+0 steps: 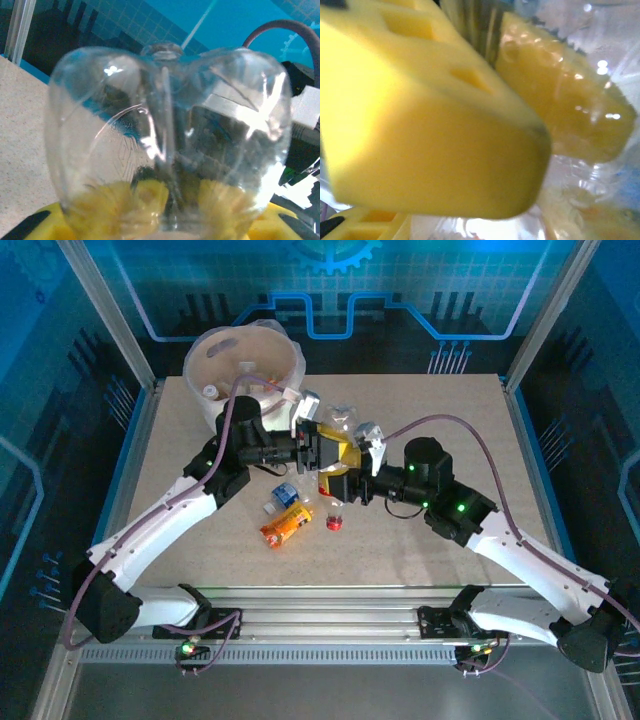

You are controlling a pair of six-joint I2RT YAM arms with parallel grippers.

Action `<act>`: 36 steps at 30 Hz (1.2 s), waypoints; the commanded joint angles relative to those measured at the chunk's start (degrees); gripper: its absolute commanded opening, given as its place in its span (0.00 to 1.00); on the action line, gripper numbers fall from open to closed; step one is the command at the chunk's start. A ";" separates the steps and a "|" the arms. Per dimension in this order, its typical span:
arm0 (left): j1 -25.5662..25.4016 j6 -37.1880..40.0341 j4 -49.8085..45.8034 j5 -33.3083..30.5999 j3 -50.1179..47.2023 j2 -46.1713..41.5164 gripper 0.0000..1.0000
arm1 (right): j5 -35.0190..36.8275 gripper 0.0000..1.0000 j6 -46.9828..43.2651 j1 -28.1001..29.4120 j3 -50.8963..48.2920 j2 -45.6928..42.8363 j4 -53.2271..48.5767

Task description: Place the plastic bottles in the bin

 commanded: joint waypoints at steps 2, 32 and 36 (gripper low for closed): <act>-1.04 -0.98 2.95 0.79 -0.49 0.20 0.30 | 1.39 0.56 -0.67 0.14 1.93 0.80 0.95; 20.90 20.80 -7.27 -40.05 23.77 0.73 0.20 | 18.46 1.00 0.46 0.01 0.63 -10.30 -10.61; 24.65 25.44 -9.31 -44.78 29.05 5.38 0.20 | 18.53 1.00 0.90 -0.06 0.40 -9.63 -10.95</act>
